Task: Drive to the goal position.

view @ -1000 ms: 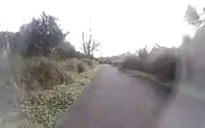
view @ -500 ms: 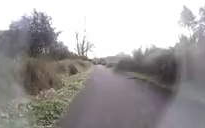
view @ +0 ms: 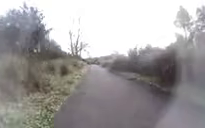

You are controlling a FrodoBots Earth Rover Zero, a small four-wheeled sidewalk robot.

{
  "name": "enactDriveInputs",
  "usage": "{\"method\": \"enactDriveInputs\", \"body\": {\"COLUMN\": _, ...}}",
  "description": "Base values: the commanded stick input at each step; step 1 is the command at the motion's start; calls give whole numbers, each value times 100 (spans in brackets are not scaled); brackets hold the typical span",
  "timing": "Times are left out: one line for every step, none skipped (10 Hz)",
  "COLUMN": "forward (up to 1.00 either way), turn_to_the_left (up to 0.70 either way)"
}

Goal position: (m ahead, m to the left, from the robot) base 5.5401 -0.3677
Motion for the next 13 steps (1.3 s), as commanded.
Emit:
{"method": "enactDriveInputs", "body": {"forward": 70, "turn_to_the_left": -35}}
{"method": "enactDriveInputs", "body": {"forward": 70, "turn_to_the_left": -35}}
{"method": "enactDriveInputs", "body": {"forward": 70, "turn_to_the_left": -34}}
{"method": "enactDriveInputs", "body": {"forward": 70, "turn_to_the_left": -22}}
{"method": "enactDriveInputs", "body": {"forward": 70, "turn_to_the_left": 0}}
{"method": "enactDriveInputs", "body": {"forward": 70, "turn_to_the_left": 0}}
{"method": "enactDriveInputs", "body": {"forward": 70, "turn_to_the_left": 0}}
{"method": "enactDriveInputs", "body": {"forward": 70, "turn_to_the_left": 0}}
{"method": "enactDriveInputs", "body": {"forward": 70, "turn_to_the_left": 0}}
{"method": "enactDriveInputs", "body": {"forward": 70, "turn_to_the_left": 0}}
{"method": "enactDriveInputs", "body": {"forward": 70, "turn_to_the_left": 0}}
{"method": "enactDriveInputs", "body": {"forward": 70, "turn_to_the_left": 0}}
{"method": "enactDriveInputs", "body": {"forward": 70, "turn_to_the_left": 0}}
